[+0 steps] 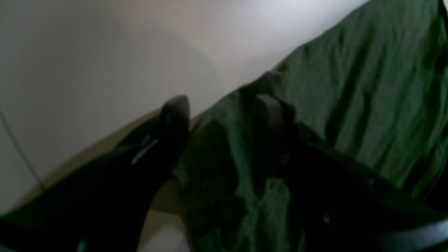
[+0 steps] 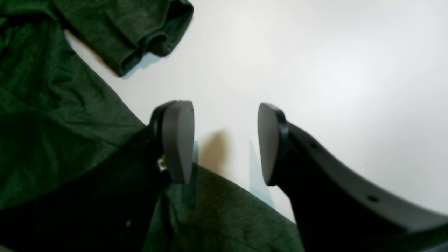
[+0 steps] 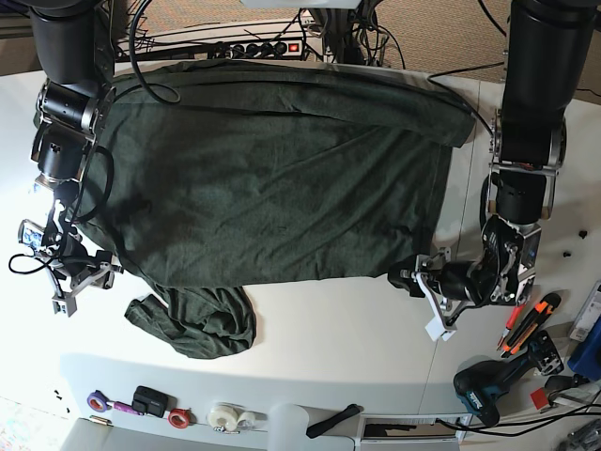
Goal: Layout the t-shirt on the table in an organized manner, then fold the t-shirt properly
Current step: 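Grasp the opposite shirt edge with both grippers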
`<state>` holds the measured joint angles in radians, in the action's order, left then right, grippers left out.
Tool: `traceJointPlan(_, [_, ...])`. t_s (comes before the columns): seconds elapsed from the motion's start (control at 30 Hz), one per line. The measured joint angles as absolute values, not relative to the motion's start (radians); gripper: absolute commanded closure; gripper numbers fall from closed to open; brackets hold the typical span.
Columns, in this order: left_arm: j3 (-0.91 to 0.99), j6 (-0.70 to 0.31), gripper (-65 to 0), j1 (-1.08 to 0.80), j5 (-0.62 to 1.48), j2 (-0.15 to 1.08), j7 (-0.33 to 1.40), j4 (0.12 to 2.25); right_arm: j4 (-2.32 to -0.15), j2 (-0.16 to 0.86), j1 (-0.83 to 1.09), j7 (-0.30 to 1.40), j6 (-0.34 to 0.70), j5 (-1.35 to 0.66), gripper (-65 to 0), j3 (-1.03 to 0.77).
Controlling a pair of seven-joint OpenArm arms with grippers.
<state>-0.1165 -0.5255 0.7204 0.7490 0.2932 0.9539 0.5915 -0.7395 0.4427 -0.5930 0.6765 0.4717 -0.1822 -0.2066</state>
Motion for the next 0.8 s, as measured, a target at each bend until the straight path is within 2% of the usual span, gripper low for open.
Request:
traceJointPlan(0.03, [-0.117, -0.525, -29.8, 0.717, 0.752, 0.294, 0.952, 0.592, -0.739, 0.443, -0.593, 0.677, 0.472, -0.182, -29.1, -0.207])
traceJointPlan(0.1, [-0.115, -0.529, -24.7, 0.713, 0.752, 0.294, 0.948, 0.594, -0.739, 0.443, -0.593, 0.677, 0.472, -0.182, -29.1, -0.207])
traceJointPlan(0.13, [-0.116, -0.529, -18.3, 0.712, 0.75, 0.294, 0.949, 0.594, -0.739, 0.443, -0.593, 0.677, 0.471, -0.182, -29.1, -0.207])
traceJointPlan(0.2, [-0.116, -0.546, 0.0, 0.708, 0.743, 0.294, 0.962, 0.593, -0.739, 0.443, -0.593, 0.677, 0.472, -0.181, -29.1, -0.207])
traceJointPlan(0.33, [-0.117, -0.551, 0.0, 0.709, 0.745, 0.298, 0.969, 0.59, -0.739, 0.443, -0.593, 0.659, 0.472, -0.181, -29.1, -0.207])
traceJointPlan(0.43, [-0.118, -0.547, 0.0, 0.725, 0.73, 0.316, 0.976, 0.588, -0.739, 0.443, -0.596, 0.6, 0.472, -0.078, -29.5, -0.207])
traceJointPlan(0.5, [-0.117, -0.543, 0.0, 0.736, 0.725, 0.333, 0.977, 0.588, -0.739, 0.446, -0.601, 0.595, 0.485, -0.022, -33.8, -0.207])
traceJointPlan(0.57, [-0.117, -0.543, 0.0, 0.745, 0.732, 0.345, 0.979, 0.587, -0.739, 0.449, -0.604, 0.592, 0.516, -0.025, -34.9, -0.207])
traceJointPlan(0.8, [-0.118, -0.543, 0.0, 0.744, 0.75, 0.347, 0.98, 0.587, -0.707, 0.488, -0.609, 0.589, 0.521, -0.026, -34.9, -0.207])
